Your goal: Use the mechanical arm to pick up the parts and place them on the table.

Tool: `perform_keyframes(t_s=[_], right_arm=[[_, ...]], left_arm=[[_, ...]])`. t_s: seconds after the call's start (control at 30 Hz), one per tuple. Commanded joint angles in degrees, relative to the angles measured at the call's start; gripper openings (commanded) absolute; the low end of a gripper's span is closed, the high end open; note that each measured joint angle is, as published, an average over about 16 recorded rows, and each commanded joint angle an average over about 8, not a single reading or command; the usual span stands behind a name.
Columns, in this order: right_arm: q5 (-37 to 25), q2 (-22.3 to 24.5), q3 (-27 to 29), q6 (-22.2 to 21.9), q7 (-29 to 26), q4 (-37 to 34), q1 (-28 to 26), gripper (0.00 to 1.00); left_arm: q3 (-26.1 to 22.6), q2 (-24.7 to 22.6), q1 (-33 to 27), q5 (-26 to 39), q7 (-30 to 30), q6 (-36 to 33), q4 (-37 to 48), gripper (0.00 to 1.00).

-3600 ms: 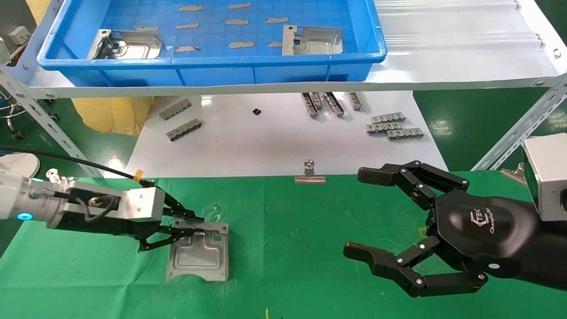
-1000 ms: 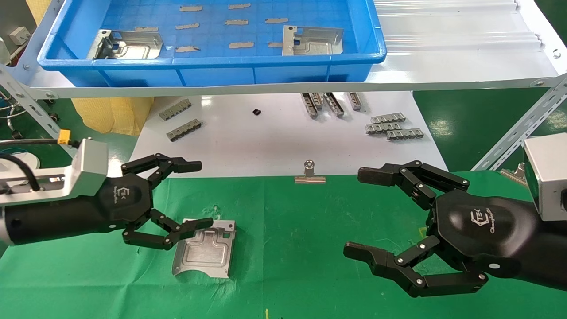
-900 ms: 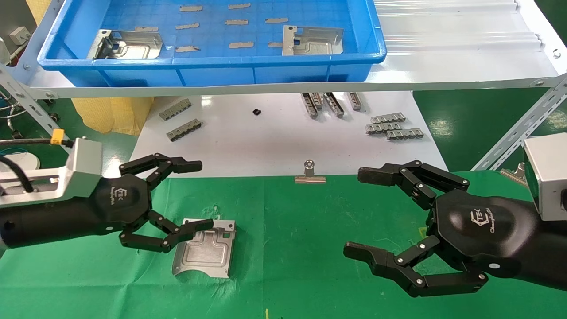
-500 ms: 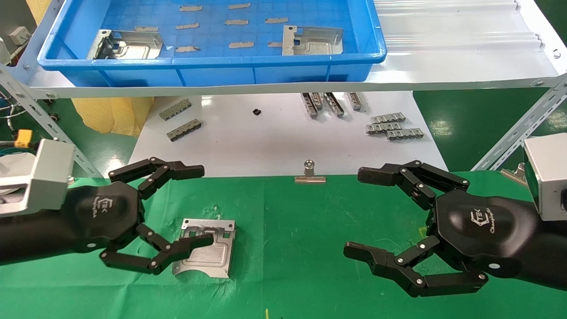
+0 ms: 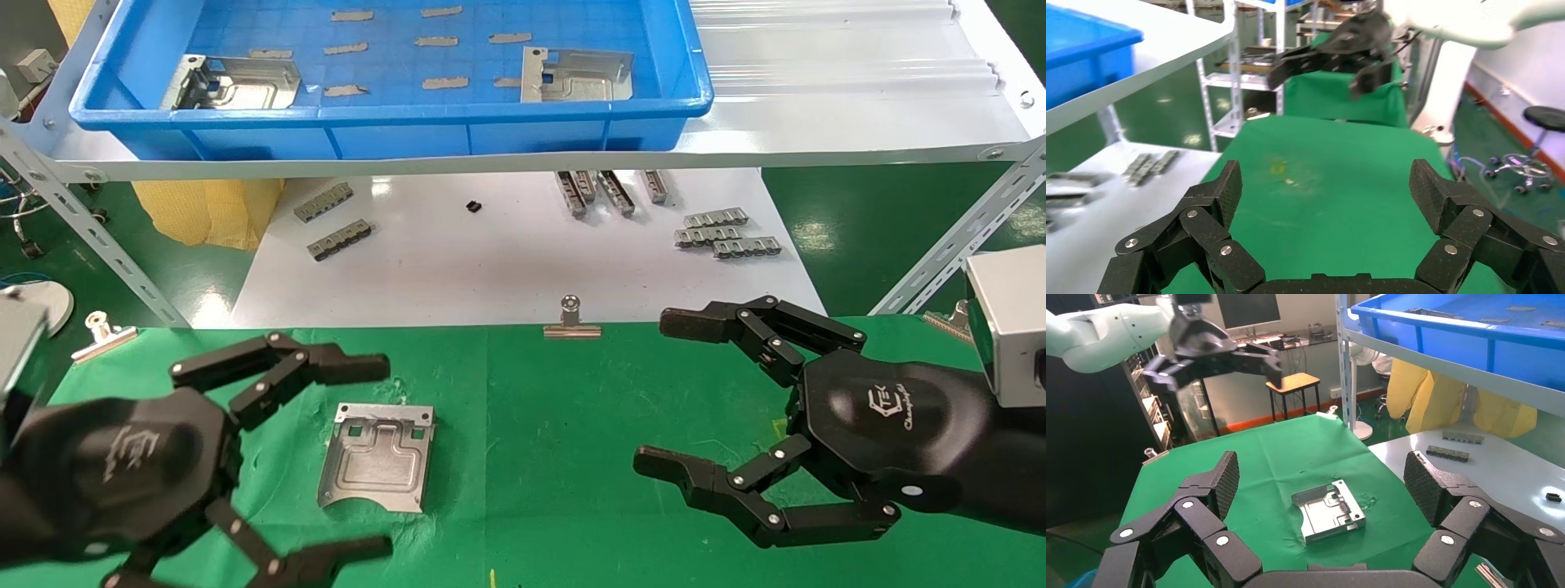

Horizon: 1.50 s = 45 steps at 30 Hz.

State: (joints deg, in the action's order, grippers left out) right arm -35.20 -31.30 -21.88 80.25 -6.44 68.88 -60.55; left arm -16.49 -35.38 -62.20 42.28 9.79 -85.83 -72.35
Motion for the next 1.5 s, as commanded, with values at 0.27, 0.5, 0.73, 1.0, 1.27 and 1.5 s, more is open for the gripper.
perform_keyframes(t_s=[0.27,0.5,0.73,1.0,1.27,1.5], right_arm=[[0.0,0.0,0.0,0.0,0.0,0.0,0.0,1.00],[0.0,0.0,0.0,0.0,0.0,0.0,0.0,1.00],[0.0,0.0,0.0,0.0,0.0,0.0,0.0,1.00],[0.0,0.0,0.0,0.0,0.0,0.0,0.0,1.00],[0.0,0.0,0.0,0.0,0.0,0.0,0.0,1.00],[0.0,0.0,0.0,0.0,0.0,0.0,0.0,1.00]], left_arm=[[1.1,0.9,1.5,-1.1,1.5,0.3,-2.9,1.00],[0.8,0.6,1.1,-0.8,1.2,0.2,-2.0,1.00],[0.6,0.5,0.8,-0.6,1.0,0.2,-1.5,1.00],[0.5,0.4,0.7,-0.4,0.9,0.2,-1.2,1.00],[0.4,0.3,0.6,-0.4,0.8,0.1,-1.1,1.00],[0.4,0.3,0.5,-0.3,0.8,0.1,-1.0,1.00]])
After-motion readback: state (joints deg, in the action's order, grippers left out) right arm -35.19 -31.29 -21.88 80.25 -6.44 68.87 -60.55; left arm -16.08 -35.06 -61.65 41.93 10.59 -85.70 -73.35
